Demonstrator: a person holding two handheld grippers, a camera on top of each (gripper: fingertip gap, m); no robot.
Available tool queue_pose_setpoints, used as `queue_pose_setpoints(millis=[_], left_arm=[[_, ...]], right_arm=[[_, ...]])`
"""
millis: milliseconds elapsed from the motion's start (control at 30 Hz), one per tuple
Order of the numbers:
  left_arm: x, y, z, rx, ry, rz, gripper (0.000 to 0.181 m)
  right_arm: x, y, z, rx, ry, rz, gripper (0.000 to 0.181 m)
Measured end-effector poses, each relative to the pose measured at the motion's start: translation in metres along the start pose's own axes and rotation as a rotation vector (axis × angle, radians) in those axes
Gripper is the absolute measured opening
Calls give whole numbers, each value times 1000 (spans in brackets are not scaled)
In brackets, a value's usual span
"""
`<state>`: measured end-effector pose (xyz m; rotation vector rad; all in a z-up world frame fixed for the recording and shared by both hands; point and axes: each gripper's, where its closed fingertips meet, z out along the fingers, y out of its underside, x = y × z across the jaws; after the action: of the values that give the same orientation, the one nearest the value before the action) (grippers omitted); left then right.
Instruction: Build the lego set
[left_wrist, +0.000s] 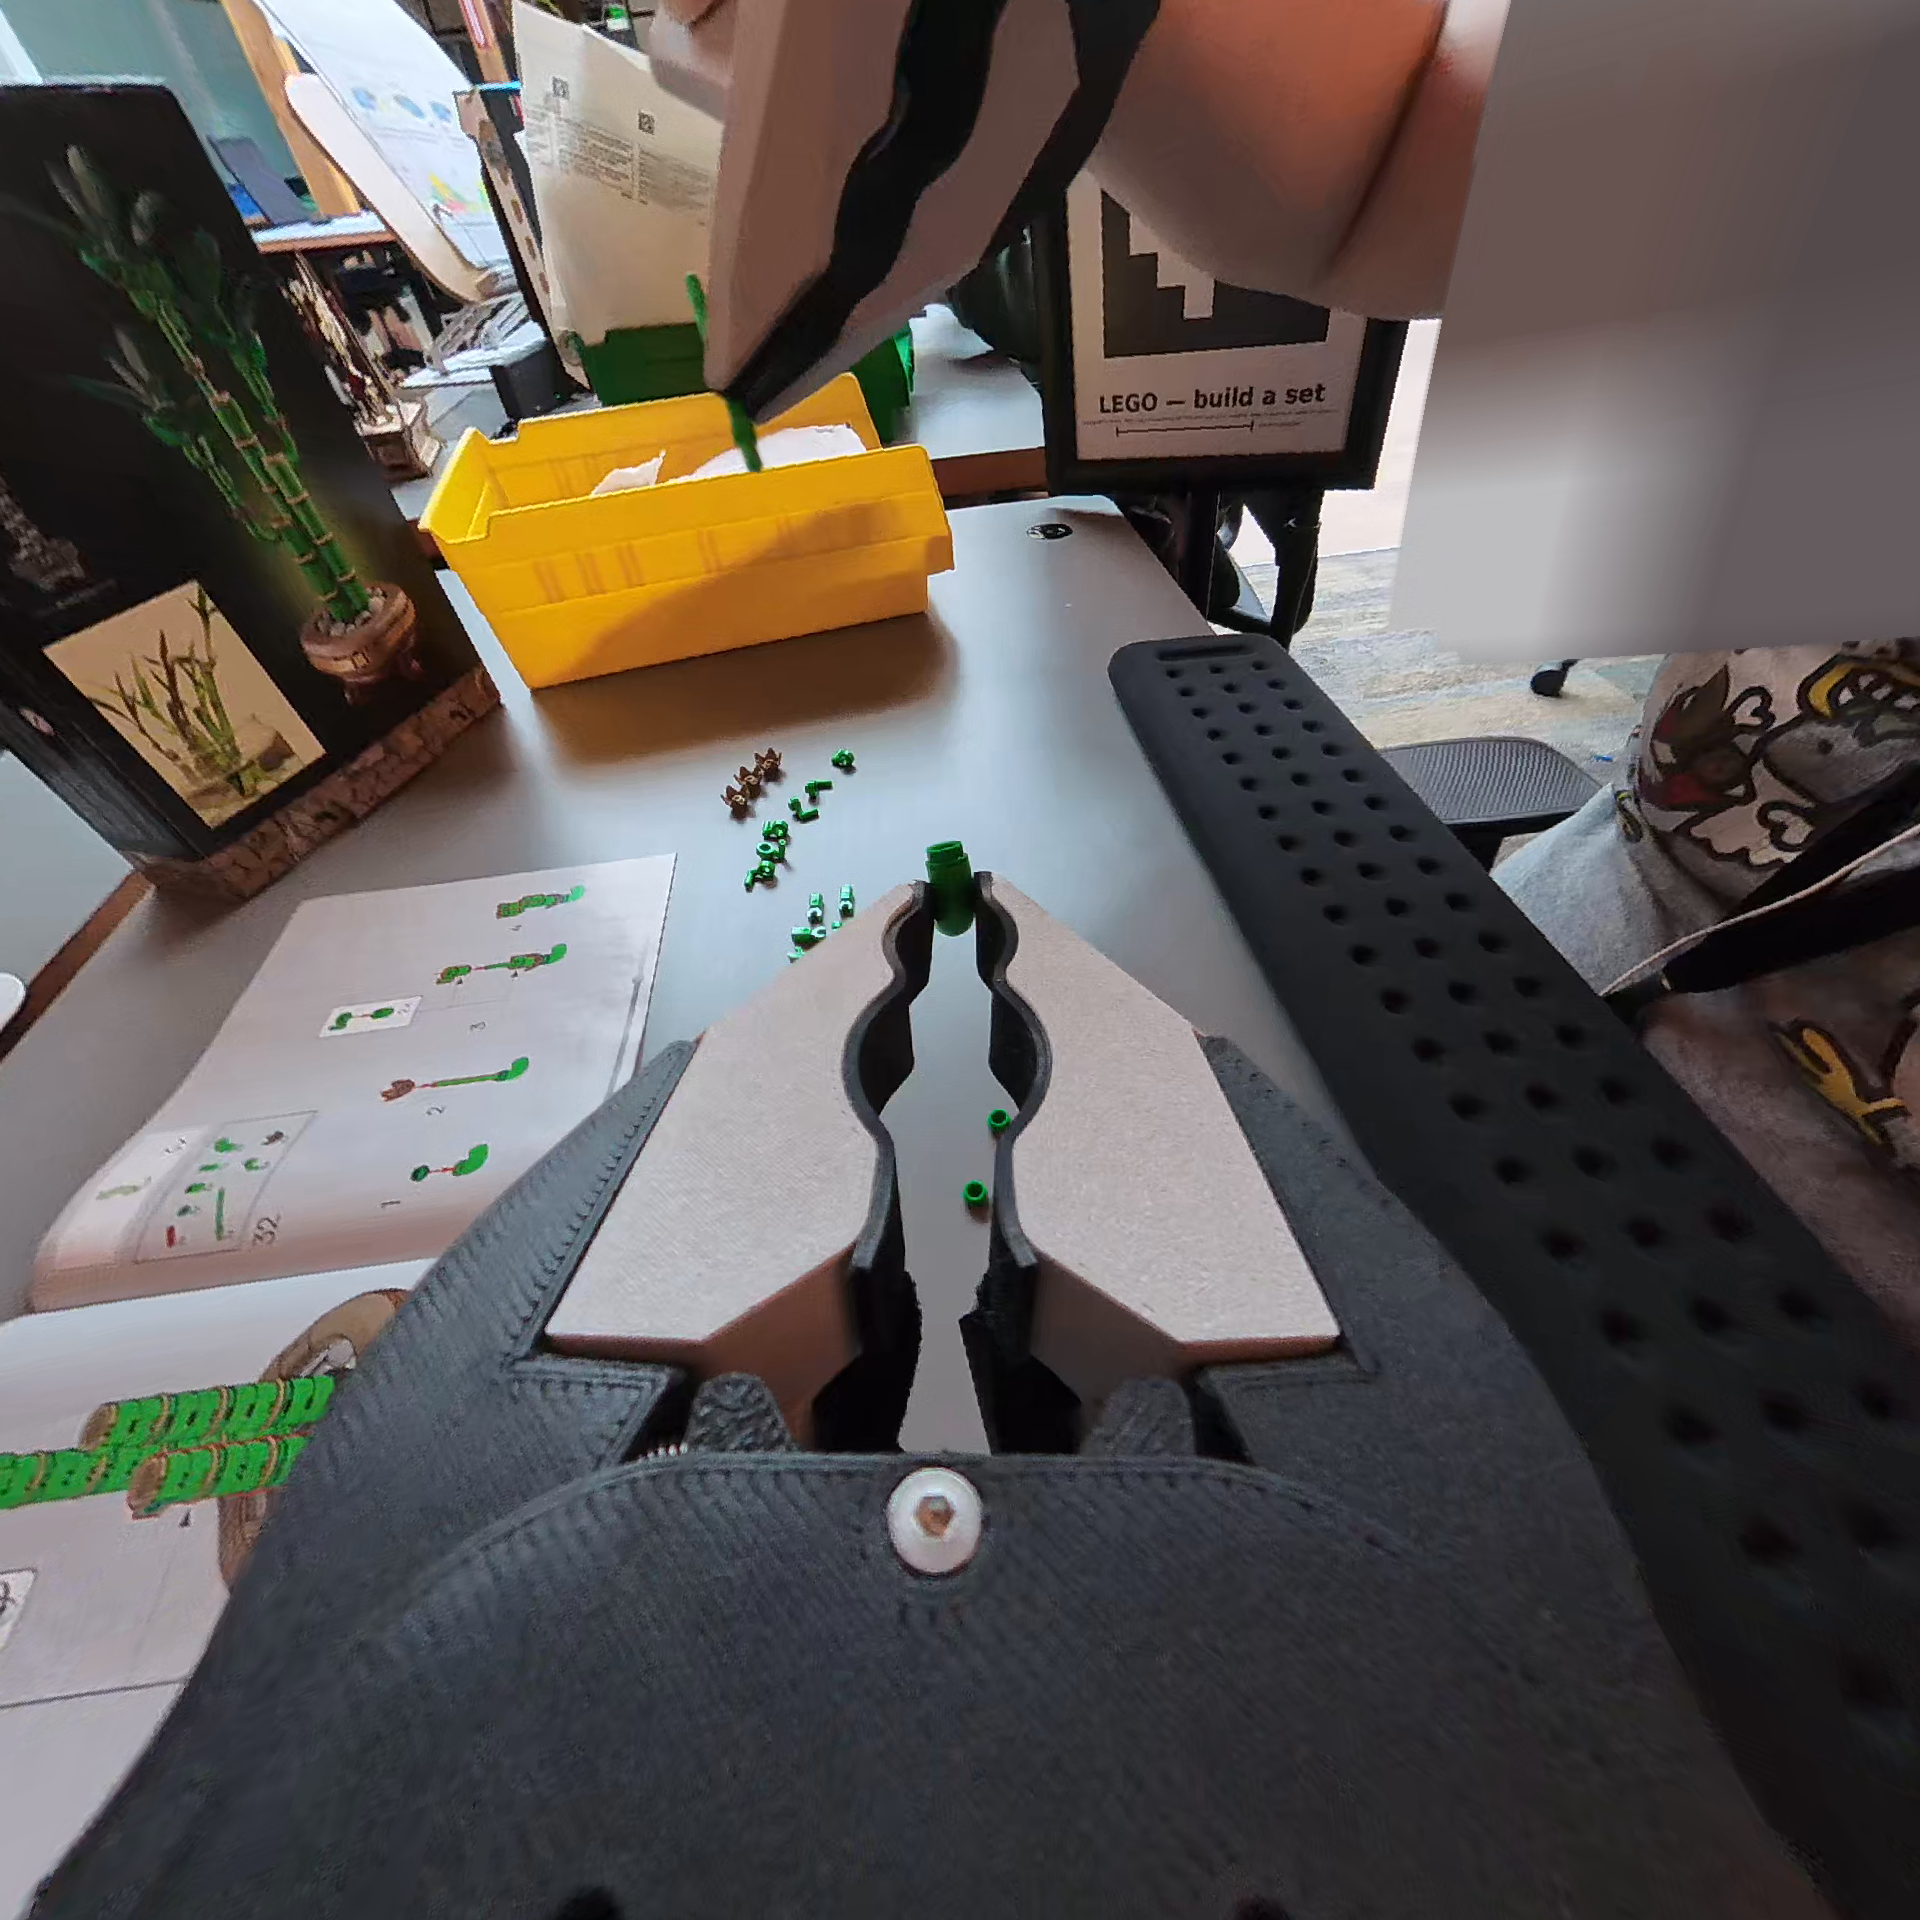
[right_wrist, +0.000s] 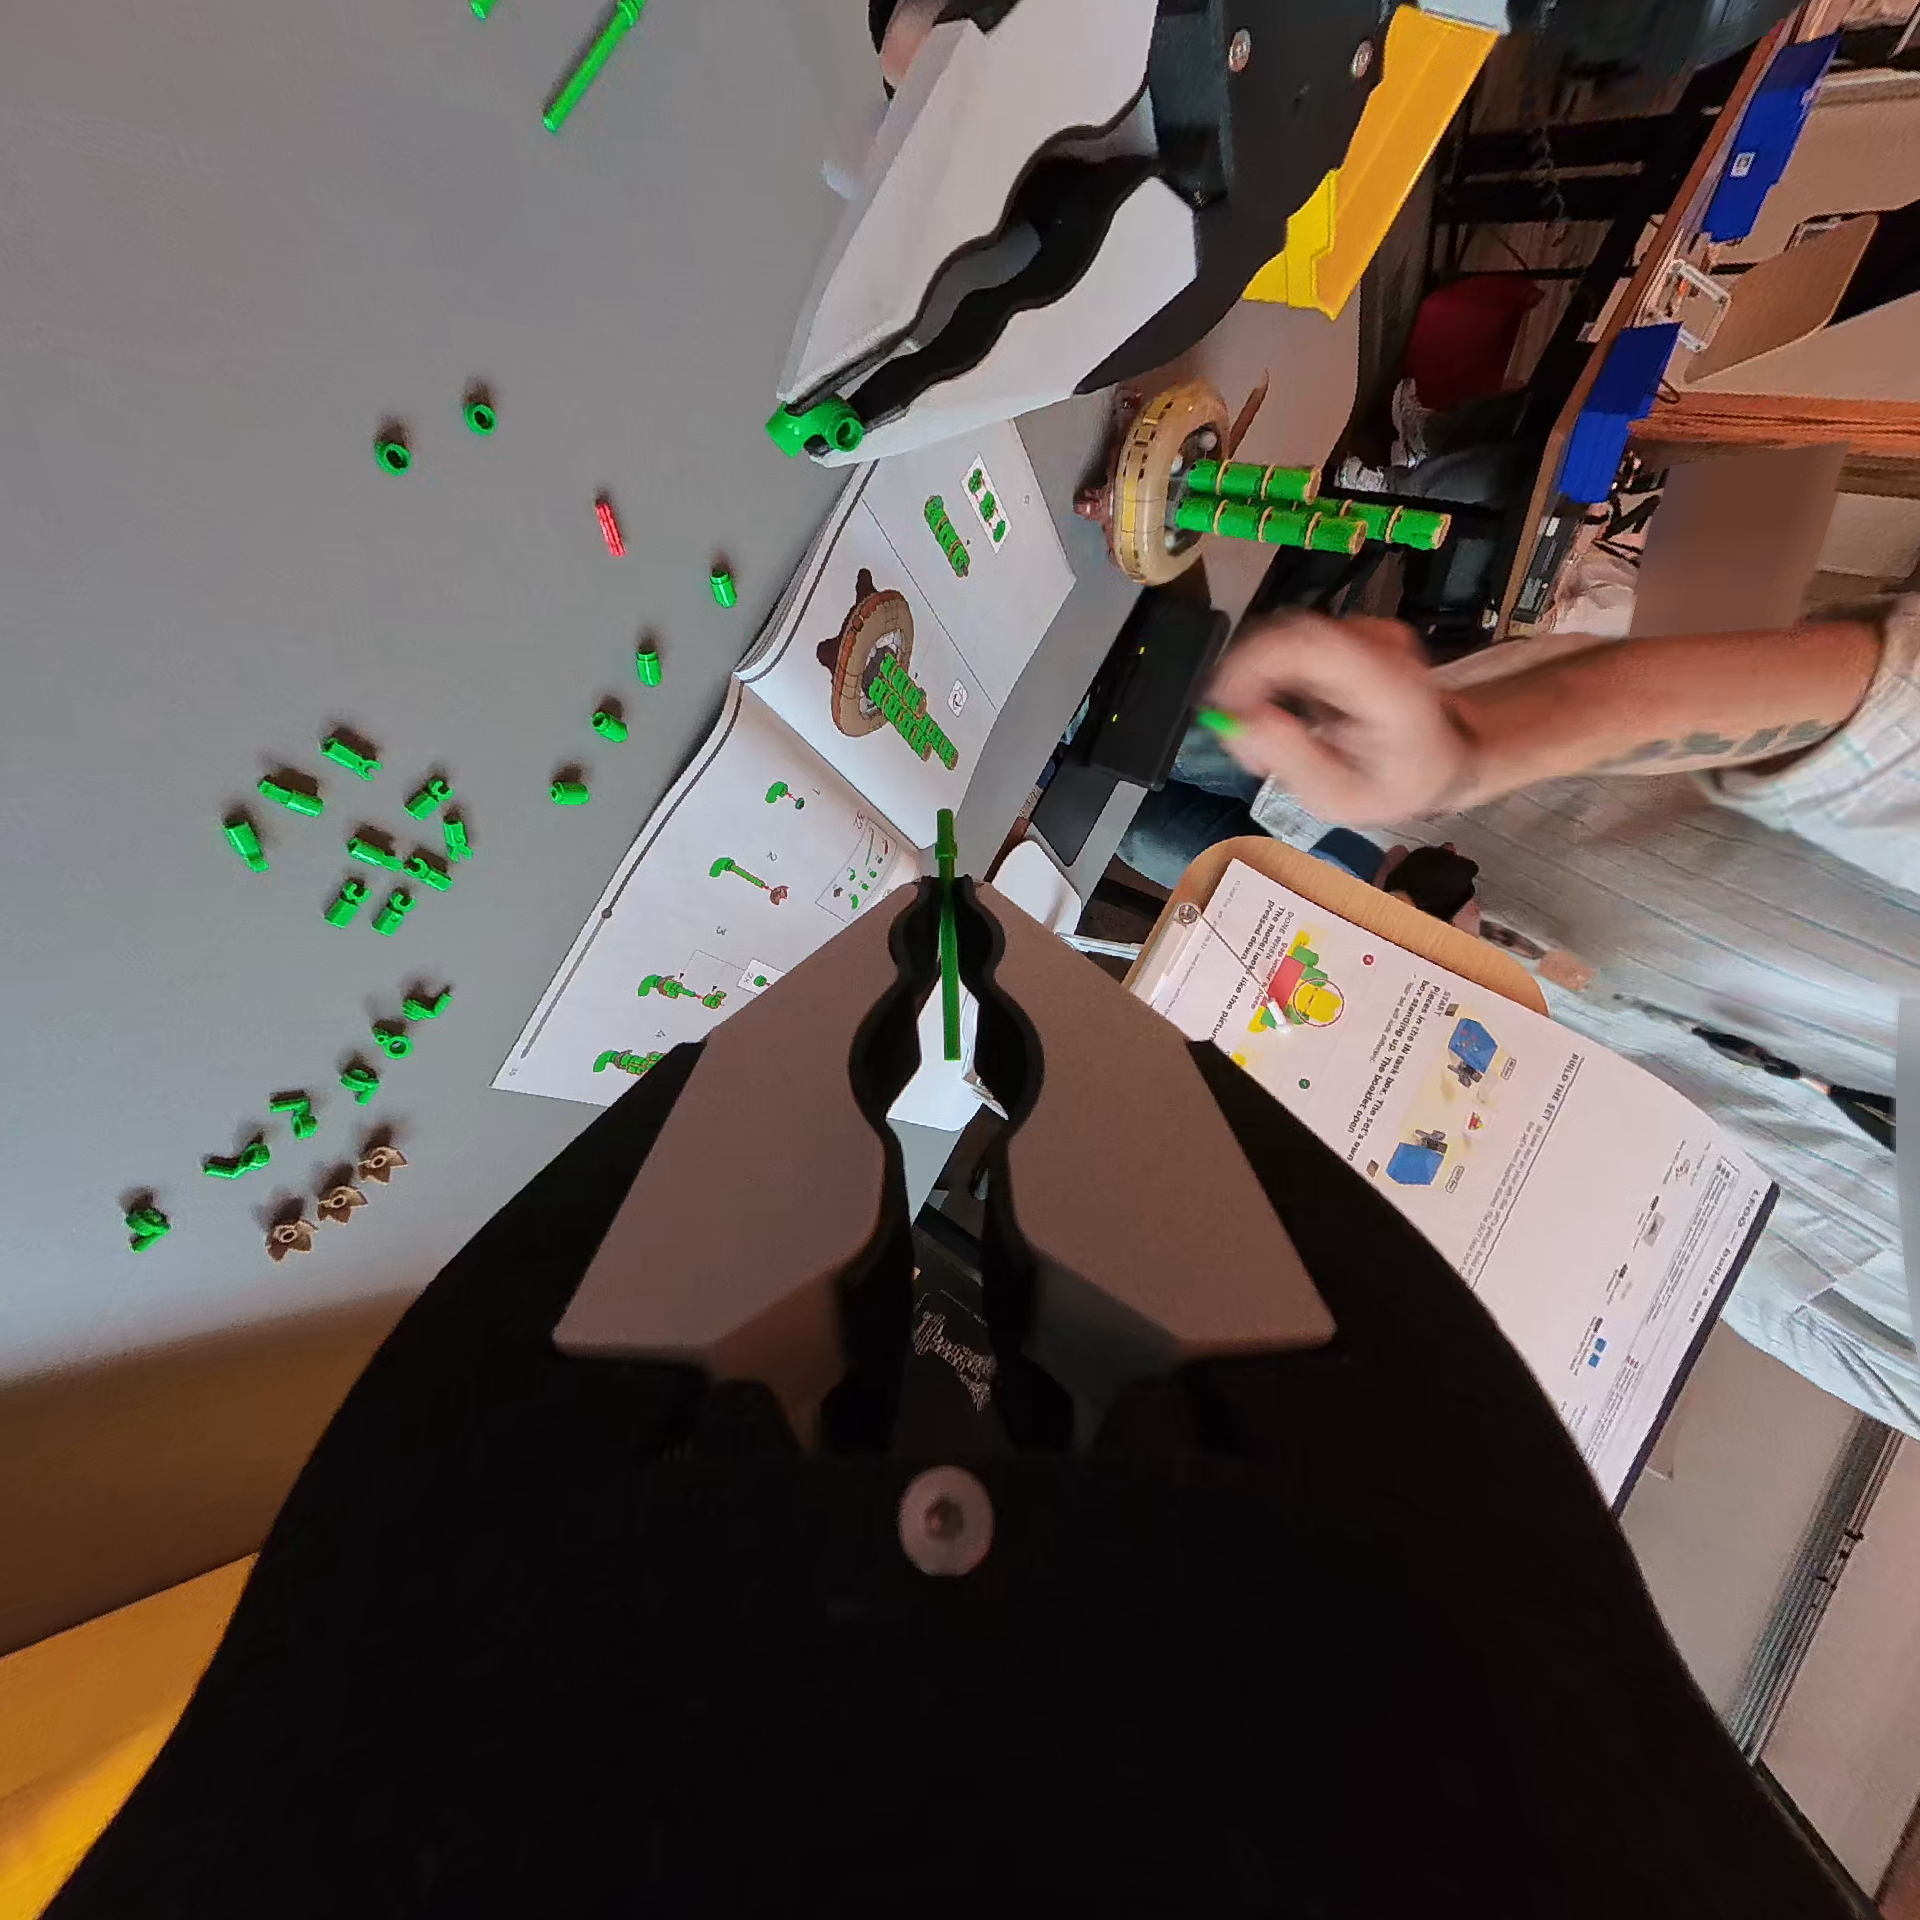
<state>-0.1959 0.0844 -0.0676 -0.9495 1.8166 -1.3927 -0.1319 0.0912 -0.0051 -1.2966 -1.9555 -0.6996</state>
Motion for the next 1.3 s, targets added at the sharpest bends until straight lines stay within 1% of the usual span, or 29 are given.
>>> queue_pose_setpoints(millis=[133,333,500,667,867,1000,1133,1233,1300], left_arm=[[6,-6,-1,40,-4,110,6],[18,-31,-11,187,-37,341,6],[29,-45,-13,239,-43,490,5],[33,-51,-14,260,-45,530,5],[33,-46,-11,252,-16,475,5],[30,-37,-7,224,17,373,5],[18,-29,-5,187,47,153,5],[11,-25,-5,155,103,-75,6],[9,-24,-5,141,164,-243,6]], right_arm=[[0,0,0,-4,4,-7,1],[1,1,-2,-13,8,-2,1],[-2,2,-2,-10,13,4,1],[-7,4,-2,-11,15,8,1],[-11,7,-4,-15,19,13,1],[-12,12,-5,-24,18,17,2],[-14,17,-4,-36,12,19,1],[-15,21,-5,-51,9,15,1],[-15,21,-5,-51,7,14,1]])
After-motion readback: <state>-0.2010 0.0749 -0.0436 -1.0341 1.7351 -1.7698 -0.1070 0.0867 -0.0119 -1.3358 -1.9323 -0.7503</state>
